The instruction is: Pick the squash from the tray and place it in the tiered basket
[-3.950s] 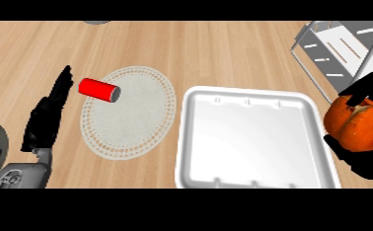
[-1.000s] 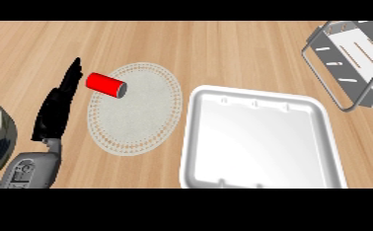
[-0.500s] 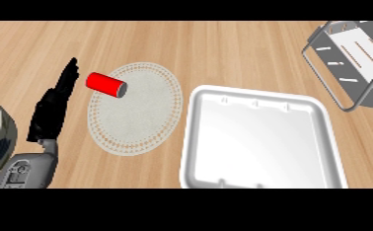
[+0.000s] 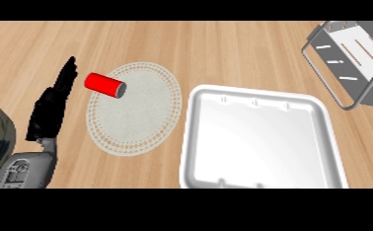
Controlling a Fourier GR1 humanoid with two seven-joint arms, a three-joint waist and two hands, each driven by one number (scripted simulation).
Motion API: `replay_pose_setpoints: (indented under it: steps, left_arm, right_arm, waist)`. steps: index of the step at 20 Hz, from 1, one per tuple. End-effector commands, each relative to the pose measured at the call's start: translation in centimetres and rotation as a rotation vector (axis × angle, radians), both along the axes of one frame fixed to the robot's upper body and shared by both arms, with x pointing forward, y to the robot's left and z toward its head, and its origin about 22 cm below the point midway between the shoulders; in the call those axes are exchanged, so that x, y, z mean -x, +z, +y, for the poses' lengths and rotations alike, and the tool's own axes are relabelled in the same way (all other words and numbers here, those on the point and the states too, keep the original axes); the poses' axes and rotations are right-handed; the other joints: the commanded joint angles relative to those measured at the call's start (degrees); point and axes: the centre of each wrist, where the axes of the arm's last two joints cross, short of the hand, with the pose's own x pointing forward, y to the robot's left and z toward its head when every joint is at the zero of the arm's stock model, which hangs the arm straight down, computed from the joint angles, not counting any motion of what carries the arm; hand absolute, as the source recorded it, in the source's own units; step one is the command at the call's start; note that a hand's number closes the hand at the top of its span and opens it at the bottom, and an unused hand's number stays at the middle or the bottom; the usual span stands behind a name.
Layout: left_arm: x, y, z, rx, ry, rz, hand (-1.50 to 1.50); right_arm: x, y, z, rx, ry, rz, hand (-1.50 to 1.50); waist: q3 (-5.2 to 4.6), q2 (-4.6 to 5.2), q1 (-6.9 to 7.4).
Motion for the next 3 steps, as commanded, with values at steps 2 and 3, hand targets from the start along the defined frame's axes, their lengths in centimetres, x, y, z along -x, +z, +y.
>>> replay_pose_setpoints:
  steps: [2,3]
  left_arm:
    - [-0.3,0.2,-0.5,0.008,0.005,0.003,0.0]
    - [-0.3,0.3,-1.6,0.006,-0.001,-0.019,0.0]
  right_arm:
    - [3.3,-0.3,-1.8,-0.062,0.021,-0.042,-1.5]
    - [3.6,0.2,-2.0,-0.077,0.032,-0.034,-1.5]
  waist:
    - [0.18,-0.04,-0.49]
    - [0.26,0.01,-0.37]
